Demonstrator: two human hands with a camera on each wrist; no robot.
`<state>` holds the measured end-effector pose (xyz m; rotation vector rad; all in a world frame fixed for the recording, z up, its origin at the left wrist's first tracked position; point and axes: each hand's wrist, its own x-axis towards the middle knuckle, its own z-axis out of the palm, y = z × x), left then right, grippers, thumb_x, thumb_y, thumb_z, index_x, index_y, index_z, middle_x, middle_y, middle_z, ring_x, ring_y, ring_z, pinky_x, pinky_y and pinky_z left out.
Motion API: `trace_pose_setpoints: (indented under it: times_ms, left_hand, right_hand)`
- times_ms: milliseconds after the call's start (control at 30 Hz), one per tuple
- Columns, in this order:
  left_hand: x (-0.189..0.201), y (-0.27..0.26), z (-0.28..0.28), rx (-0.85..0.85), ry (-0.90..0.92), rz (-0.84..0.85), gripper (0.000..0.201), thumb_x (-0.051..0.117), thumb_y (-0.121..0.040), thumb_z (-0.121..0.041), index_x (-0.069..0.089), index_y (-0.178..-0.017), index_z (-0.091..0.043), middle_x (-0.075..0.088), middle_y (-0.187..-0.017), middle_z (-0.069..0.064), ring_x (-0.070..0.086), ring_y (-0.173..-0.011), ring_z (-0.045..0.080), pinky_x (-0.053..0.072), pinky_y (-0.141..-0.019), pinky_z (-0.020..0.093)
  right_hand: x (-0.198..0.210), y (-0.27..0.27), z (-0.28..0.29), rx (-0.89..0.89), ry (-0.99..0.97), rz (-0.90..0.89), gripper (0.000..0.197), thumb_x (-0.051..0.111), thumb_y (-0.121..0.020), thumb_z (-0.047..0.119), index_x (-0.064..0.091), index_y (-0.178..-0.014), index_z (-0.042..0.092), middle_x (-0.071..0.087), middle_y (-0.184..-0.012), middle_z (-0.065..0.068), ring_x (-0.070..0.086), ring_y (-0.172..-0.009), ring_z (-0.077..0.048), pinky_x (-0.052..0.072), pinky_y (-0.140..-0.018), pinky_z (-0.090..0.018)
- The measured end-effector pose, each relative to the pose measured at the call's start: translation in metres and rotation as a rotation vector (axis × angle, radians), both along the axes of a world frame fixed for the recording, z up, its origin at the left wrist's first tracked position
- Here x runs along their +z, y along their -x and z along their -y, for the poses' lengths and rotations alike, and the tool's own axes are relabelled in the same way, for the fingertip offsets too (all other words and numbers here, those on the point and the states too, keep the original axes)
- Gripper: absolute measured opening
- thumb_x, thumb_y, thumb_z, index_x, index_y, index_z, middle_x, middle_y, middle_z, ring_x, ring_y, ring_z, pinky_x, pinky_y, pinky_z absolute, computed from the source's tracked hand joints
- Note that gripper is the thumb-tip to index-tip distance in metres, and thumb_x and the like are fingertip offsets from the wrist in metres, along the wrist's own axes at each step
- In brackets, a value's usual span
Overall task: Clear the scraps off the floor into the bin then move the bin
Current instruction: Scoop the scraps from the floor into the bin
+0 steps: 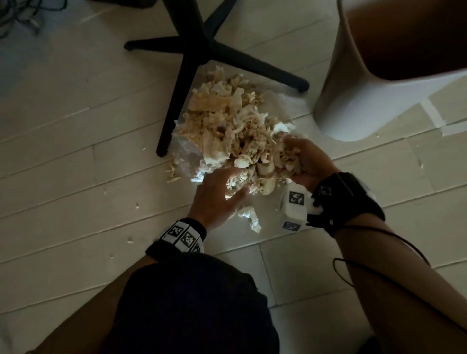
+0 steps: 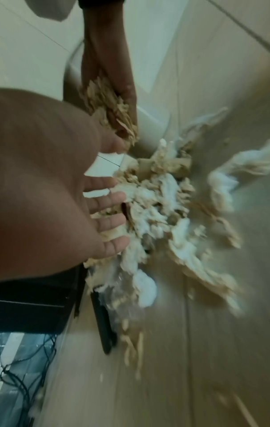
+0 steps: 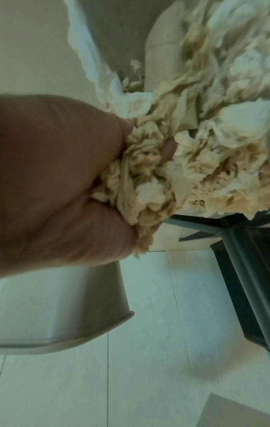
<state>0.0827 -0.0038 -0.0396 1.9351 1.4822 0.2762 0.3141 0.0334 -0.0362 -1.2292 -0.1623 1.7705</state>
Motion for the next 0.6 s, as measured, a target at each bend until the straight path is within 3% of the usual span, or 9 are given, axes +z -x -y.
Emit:
trace_pose_setpoints:
  times_ms: [100, 200, 300, 367, 433, 500, 567, 600]
  left_hand:
    - [-0.029, 0.016, 0.019, -0.007, 0.138, -0.313, 0.069, 0.053, -0.083, -0.069, 0.037, -0.141, -0.035, 0.037, -0.15, 0.001, 0.037, -0.134, 0.032, 0.042, -0.103, 0.054]
    - [-0.049, 0.019, 0.035, -0.009, 0.261, -0.386, 0.086, 0.057, -0.078, -0.075, 0.02, -0.148, -0.042, 0.018, -0.16, 0.0, 0.023, -0.144, 0.034, 0.039, -0.107, 0.056]
    - [-0.057, 0.008, 0.041, -0.052, 0.187, -0.421, 0.081, 0.055, -0.078, -0.077, 0.024, -0.146, -0.046, 0.028, -0.156, -0.001, 0.025, -0.142, 0.031, 0.048, -0.099, 0.051]
    - [-0.061, 0.002, 0.043, -0.117, 0.068, -0.431, 0.071, 0.057, -0.082, -0.069, 0.032, -0.143, -0.044, 0.038, -0.148, -0.002, 0.034, -0.136, 0.027, 0.054, -0.09, 0.045]
    - [-0.066, -0.002, 0.045, -0.19, -0.046, -0.413, 0.059, 0.063, -0.084, -0.056, 0.044, -0.137, -0.039, 0.044, -0.14, -0.003, 0.041, -0.128, 0.022, 0.059, -0.079, 0.038]
    - [-0.068, -0.006, 0.045, -0.225, -0.102, -0.355, 0.044, 0.07, -0.083, -0.042, 0.057, -0.125, -0.033, 0.05, -0.132, -0.003, 0.048, -0.121, 0.02, 0.06, -0.07, 0.032]
    - [-0.069, -0.008, 0.045, -0.246, -0.108, -0.293, 0.028, 0.073, -0.083, -0.027, 0.067, -0.11, -0.025, 0.058, -0.121, -0.002, 0.056, -0.112, 0.02, 0.061, -0.068, 0.036]
    - [-0.069, -0.008, 0.044, -0.253, -0.095, -0.268, 0.022, 0.072, -0.083, -0.021, 0.069, -0.104, -0.022, 0.062, -0.116, -0.002, 0.059, -0.106, 0.019, 0.06, -0.071, 0.038]
  right_hand:
    - [-0.011, -0.009, 0.003, -0.138, 0.063, 0.158, 0.01, 0.056, -0.085, 0.004, 0.062, -0.08, 0.011, 0.057, -0.068, -0.009, 0.058, -0.055, -0.025, 0.048, -0.047, -0.028]
    - [-0.023, -0.012, 0.014, -0.169, 0.098, 0.304, 0.027, 0.049, -0.082, -0.002, 0.068, -0.076, 0.017, 0.059, -0.065, -0.005, 0.057, -0.054, -0.023, 0.044, -0.046, -0.024]
    - [-0.04, -0.013, 0.025, -0.103, 0.138, 0.59, 0.031, 0.049, -0.078, 0.003, 0.074, -0.076, 0.022, 0.063, -0.064, -0.002, 0.057, -0.053, -0.02, 0.044, -0.049, -0.024]
    - [-0.05, -0.012, 0.034, 0.035, 0.135, 0.761, 0.038, 0.048, -0.071, 0.011, 0.075, -0.093, 0.026, 0.069, -0.071, -0.005, 0.061, -0.055, -0.021, 0.042, -0.046, -0.022]
    - [-0.055, -0.01, 0.042, 0.179, 0.124, 0.886, 0.045, 0.052, -0.076, 0.015, 0.068, -0.116, 0.029, 0.069, -0.097, -0.012, 0.068, -0.072, -0.027, 0.047, -0.047, -0.02]
    - [-0.056, -0.003, 0.052, 0.362, 0.086, 1.007, 0.05, 0.061, -0.085, 0.021, 0.054, -0.133, 0.031, 0.051, -0.121, -0.01, 0.062, -0.089, -0.028, 0.053, -0.064, -0.019]
    - [-0.062, 0.005, 0.062, 0.563, 0.031, 1.16, 0.061, 0.065, -0.085, 0.027, 0.043, -0.141, 0.037, 0.04, -0.129, -0.008, 0.058, -0.104, -0.034, 0.052, -0.088, -0.033]
    - [-0.066, 0.009, 0.066, 0.625, 0.007, 1.251, 0.064, 0.065, -0.085, 0.027, 0.041, -0.143, 0.038, 0.04, -0.13, -0.009, 0.057, -0.109, -0.038, 0.051, -0.09, -0.04]
